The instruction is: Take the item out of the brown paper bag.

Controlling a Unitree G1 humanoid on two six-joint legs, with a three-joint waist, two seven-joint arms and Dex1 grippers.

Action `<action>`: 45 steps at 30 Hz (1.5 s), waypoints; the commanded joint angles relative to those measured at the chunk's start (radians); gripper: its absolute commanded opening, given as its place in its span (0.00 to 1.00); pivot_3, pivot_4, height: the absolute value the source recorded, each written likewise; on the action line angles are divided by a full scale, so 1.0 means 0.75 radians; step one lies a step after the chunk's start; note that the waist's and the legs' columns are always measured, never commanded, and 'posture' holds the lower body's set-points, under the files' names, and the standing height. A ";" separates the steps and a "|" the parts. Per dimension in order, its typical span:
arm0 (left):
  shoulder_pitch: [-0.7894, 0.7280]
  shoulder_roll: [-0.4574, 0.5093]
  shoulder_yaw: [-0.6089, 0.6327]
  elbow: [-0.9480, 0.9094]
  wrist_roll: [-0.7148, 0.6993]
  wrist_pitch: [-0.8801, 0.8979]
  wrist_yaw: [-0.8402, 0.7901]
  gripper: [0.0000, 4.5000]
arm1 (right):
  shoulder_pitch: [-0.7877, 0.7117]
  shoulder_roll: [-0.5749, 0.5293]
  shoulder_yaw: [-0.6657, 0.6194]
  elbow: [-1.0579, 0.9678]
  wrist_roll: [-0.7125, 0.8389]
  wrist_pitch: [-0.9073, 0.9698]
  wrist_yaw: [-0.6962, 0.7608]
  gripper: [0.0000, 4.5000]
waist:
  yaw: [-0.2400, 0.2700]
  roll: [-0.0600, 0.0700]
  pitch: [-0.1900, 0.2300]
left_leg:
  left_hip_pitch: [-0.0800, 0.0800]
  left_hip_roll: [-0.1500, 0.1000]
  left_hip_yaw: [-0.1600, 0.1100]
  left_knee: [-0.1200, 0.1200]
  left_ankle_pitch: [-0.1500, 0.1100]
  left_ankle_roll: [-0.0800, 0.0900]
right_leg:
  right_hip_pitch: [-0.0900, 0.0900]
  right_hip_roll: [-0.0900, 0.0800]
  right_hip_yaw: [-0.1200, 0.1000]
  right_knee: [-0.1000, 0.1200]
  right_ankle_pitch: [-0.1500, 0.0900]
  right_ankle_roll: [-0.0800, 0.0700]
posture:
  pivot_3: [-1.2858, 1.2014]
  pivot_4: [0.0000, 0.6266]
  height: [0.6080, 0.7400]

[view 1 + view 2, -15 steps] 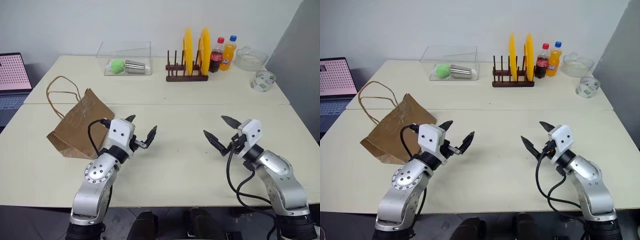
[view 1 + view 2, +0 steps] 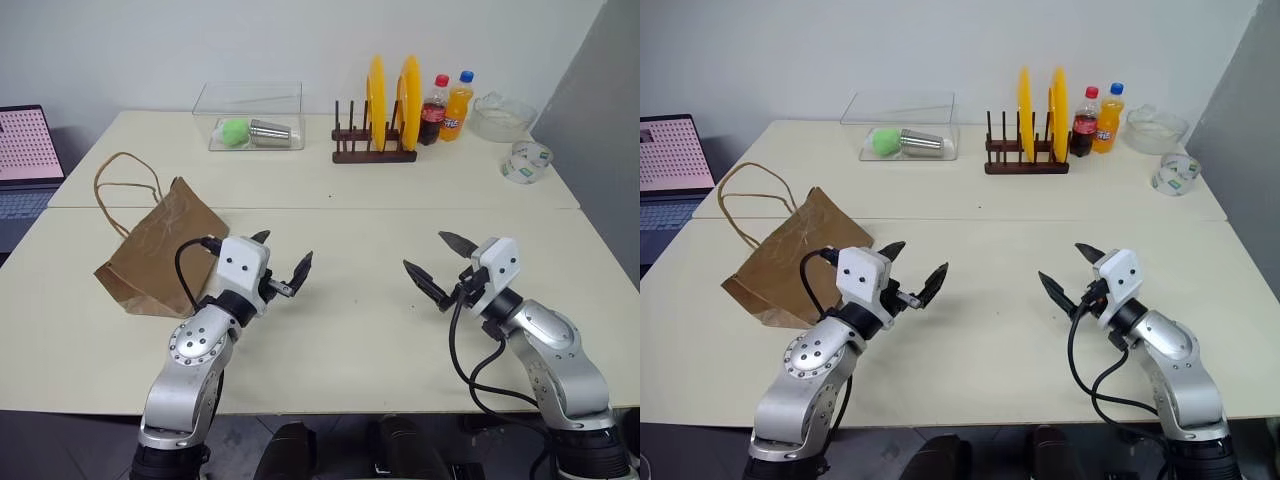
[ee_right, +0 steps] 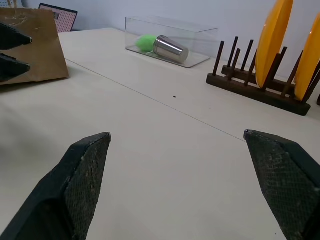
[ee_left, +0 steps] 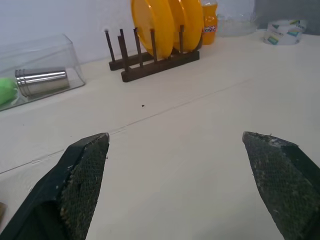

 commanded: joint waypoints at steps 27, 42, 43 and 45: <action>0.285 -0.086 0.432 -0.499 -0.164 0.153 0.236 1.00 | -0.469 -0.132 0.153 0.052 0.357 0.196 0.563 1.00 | -0.002 -0.001 0.000 | 0.000 0.001 -0.002 0.000 0.000 0.000 | 0.000 0.000 -0.002 -0.002 0.000 0.000 | 0.52 0.24 1.00; 0.397 0.466 1.308 -0.157 -0.958 0.407 -0.014 1.00 | -0.674 -0.027 0.224 0.274 0.303 0.129 0.699 1.00 | 0.001 -0.001 0.000 | 0.001 0.002 -0.003 0.000 0.000 0.000 | 0.002 0.001 -0.003 -0.003 -0.001 -0.003 | 0.52 0.24 1.00; 0.370 0.520 1.311 -0.087 -0.961 0.413 -0.029 1.00 | -0.676 -0.026 0.224 0.266 0.303 0.130 0.697 1.00 | 0.001 -0.001 0.000 | 0.001 0.001 -0.004 0.000 0.000 0.000 | 0.002 0.001 -0.004 -0.003 -0.002 -0.003 | 0.52 0.24 1.00; 0.307 0.602 1.283 0.037 -0.947 0.408 -0.049 1.00 | -0.677 -0.028 0.221 0.242 0.307 0.140 0.689 1.00 | -0.001 -0.001 0.000 | 0.002 0.001 -0.003 0.000 0.000 0.000 | 0.002 0.001 -0.003 -0.003 -0.002 -0.003 | 0.52 0.24 1.00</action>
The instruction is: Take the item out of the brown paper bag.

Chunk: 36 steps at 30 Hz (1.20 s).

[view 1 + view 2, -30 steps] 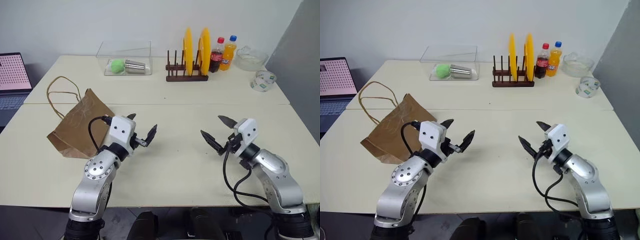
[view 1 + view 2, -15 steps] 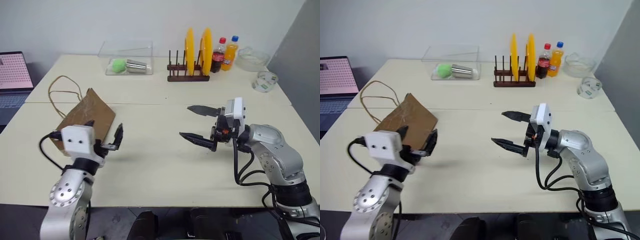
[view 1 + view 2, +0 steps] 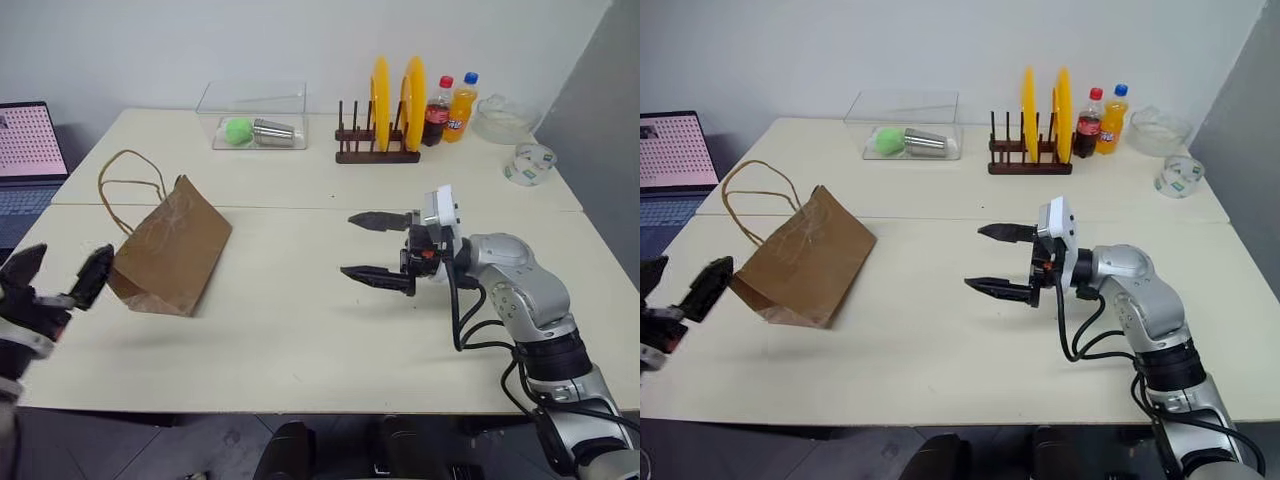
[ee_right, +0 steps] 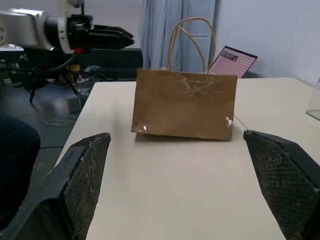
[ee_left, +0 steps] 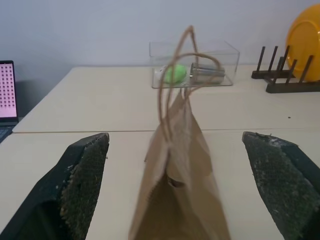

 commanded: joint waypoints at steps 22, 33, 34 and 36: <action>-0.681 0.364 -0.507 0.839 0.317 -0.208 -0.407 0.91 | -0.009 -0.036 -0.033 -0.179 0.019 0.016 -0.066 1.00 | -0.002 0.000 0.000 | -0.005 0.001 0.004 -0.003 0.000 -0.001 | -0.008 -0.002 0.002 0.001 0.004 -0.007 | 0.52 0.24 1.00; -0.926 0.367 -0.679 1.060 0.463 -0.333 -0.512 0.14 | 0.013 -0.053 -0.042 -0.201 0.026 0.025 -0.082 1.00 | -0.002 0.000 0.000 | -0.005 0.001 0.004 -0.003 0.000 -0.001 | -0.009 -0.002 0.001 0.001 0.004 -0.007 | 0.52 0.24 1.00; -0.944 0.367 -0.689 1.076 0.471 -0.340 -0.524 0.05 | 0.016 -0.056 -0.045 -0.205 0.026 0.027 -0.084 1.00 | -0.002 0.000 0.000 | -0.005 0.001 0.005 -0.003 0.000 -0.001 | -0.009 -0.002 0.001 0.002 0.004 -0.007 | 0.52 0.24 1.00; -0.995 0.372 -0.729 1.121 0.495 -0.363 -0.565 0.01 | 0.025 -0.064 -0.050 -0.215 0.025 0.033 -0.093 1.00 | -0.002 0.000 0.000 | -0.005 0.001 0.005 -0.003 0.000 -0.001 | -0.009 -0.002 0.001 0.002 0.004 -0.007 | 0.52 0.24 1.00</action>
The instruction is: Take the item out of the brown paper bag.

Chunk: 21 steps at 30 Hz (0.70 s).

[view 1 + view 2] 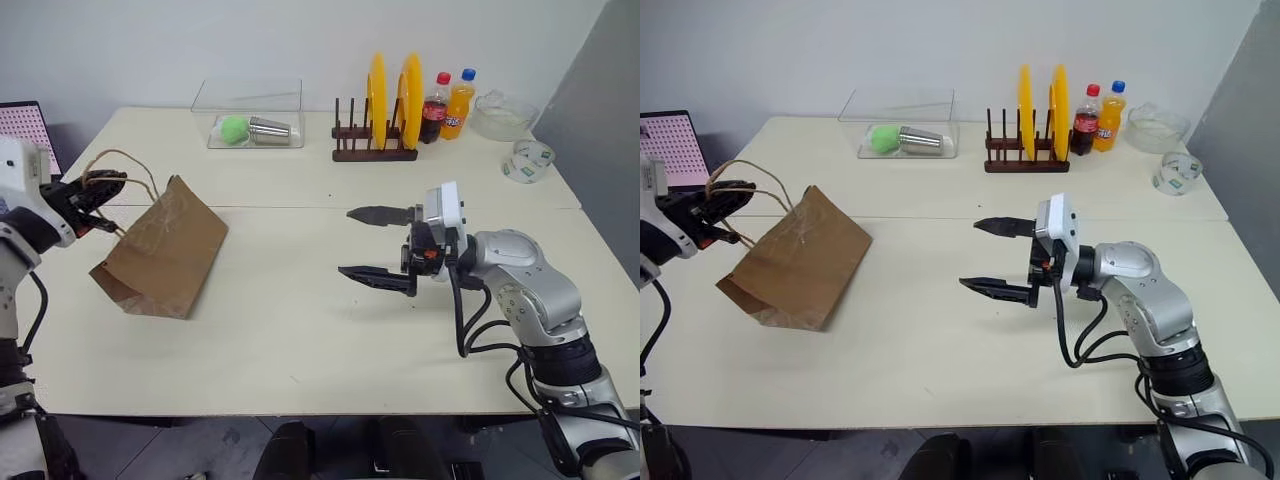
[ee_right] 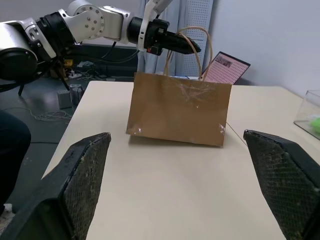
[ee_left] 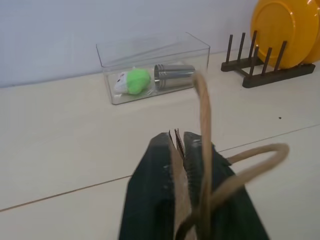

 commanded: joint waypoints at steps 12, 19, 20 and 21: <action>-0.697 -0.015 -0.372 0.397 0.218 -0.234 -0.415 0.01 | 0.216 -0.189 -0.169 -0.327 0.081 0.159 -0.115 1.00 | 0.005 -0.005 0.003 | -0.006 -0.003 -0.003 0.002 0.000 0.000 | -0.002 0.000 -0.002 0.000 0.000 0.001 | 0.52 0.24 1.00; -1.075 -0.223 -0.528 0.780 0.361 -0.431 -0.599 0.01 | 0.415 -0.252 -0.278 -0.511 0.100 0.233 -0.251 1.00 | 0.002 -0.008 0.004 | -0.011 -0.004 -0.004 0.004 0.000 0.000 | -0.004 0.000 -0.003 0.001 -0.001 0.004 | 0.52 0.24 1.00; -1.116 -0.259 -0.538 0.835 0.378 -0.465 -0.613 0.01 | 0.438 -0.253 -0.291 -0.533 0.100 0.241 -0.274 1.00 | 0.002 -0.009 0.005 | -0.012 -0.004 -0.004 0.004 0.000 0.000 | -0.004 0.000 -0.003 0.001 -0.003 0.007 | 0.52 0.24 1.00; -1.153 -0.296 -0.546 0.888 0.393 -0.497 -0.627 0.01 | 0.460 -0.253 -0.305 -0.553 0.101 0.249 -0.299 1.00 | 0.001 -0.009 0.005 | -0.012 -0.004 -0.004 0.005 0.000 0.000 | -0.005 0.000 -0.003 0.001 -0.003 0.008 | 0.52 0.24 1.00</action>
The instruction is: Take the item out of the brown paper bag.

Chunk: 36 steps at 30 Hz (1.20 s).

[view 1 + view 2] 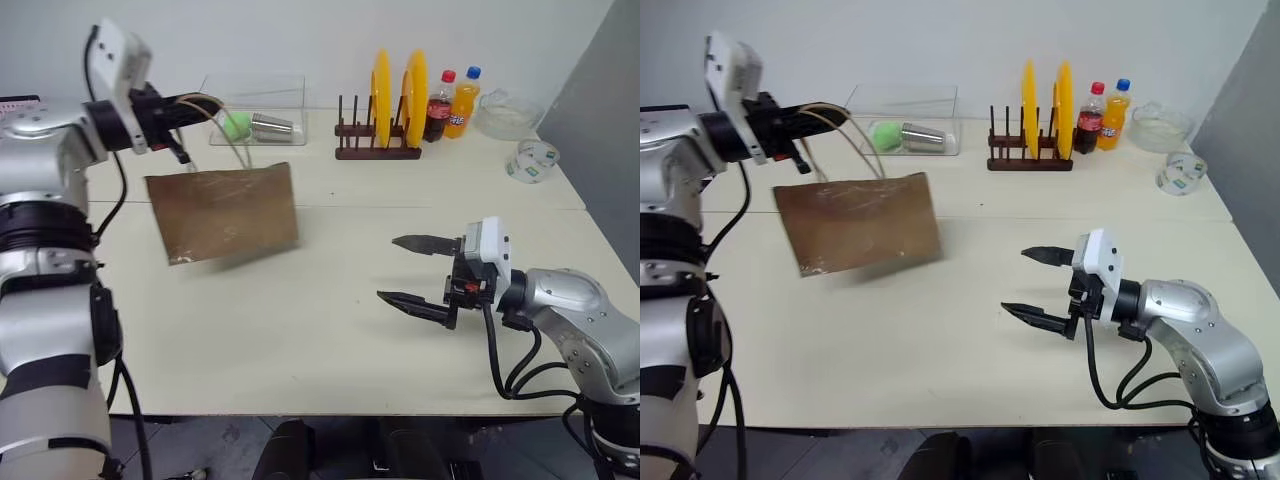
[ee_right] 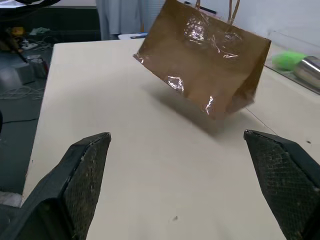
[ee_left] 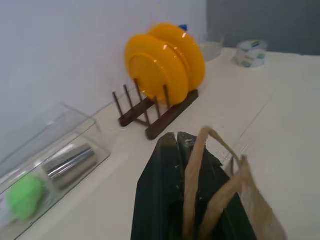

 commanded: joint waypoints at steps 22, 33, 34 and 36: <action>-0.366 -0.612 -0.004 0.558 0.255 -0.481 -0.015 0.01 | 0.382 0.042 -0.299 -0.508 0.055 0.227 -0.570 1.00 | -0.004 -0.003 0.003 | -0.007 0.000 0.000 0.012 0.000 0.001 | -0.003 0.002 0.001 0.005 0.000 0.003 | 0.52 0.24 1.00; -0.399 -0.624 0.016 0.574 0.293 -0.515 0.036 0.01 | 0.387 0.035 -0.308 -0.535 0.081 0.218 -0.605 1.00 | -0.004 -0.004 0.003 | -0.007 0.000 -0.001 0.012 0.000 0.001 | -0.002 0.002 0.000 0.006 0.000 0.003 | 0.52 0.24 1.00; -0.406 -0.624 0.017 0.576 0.295 -0.519 0.046 0.01 | 0.385 0.035 -0.304 -0.537 0.080 0.219 -0.610 1.00 | -0.004 -0.004 0.003 | -0.007 0.000 -0.001 0.012 0.000 0.001 | -0.002 0.002 0.000 0.006 0.000 0.003 | 0.52 0.24 1.00; -0.418 -0.627 0.019 0.579 0.297 -0.527 0.064 0.01 | 0.382 0.031 -0.299 -0.541 0.083 0.222 -0.619 1.00 | -0.004 -0.004 0.003 | -0.007 0.000 -0.001 0.013 0.000 0.001 | -0.002 0.002 0.000 0.006 0.000 0.003 | 0.52 0.24 1.00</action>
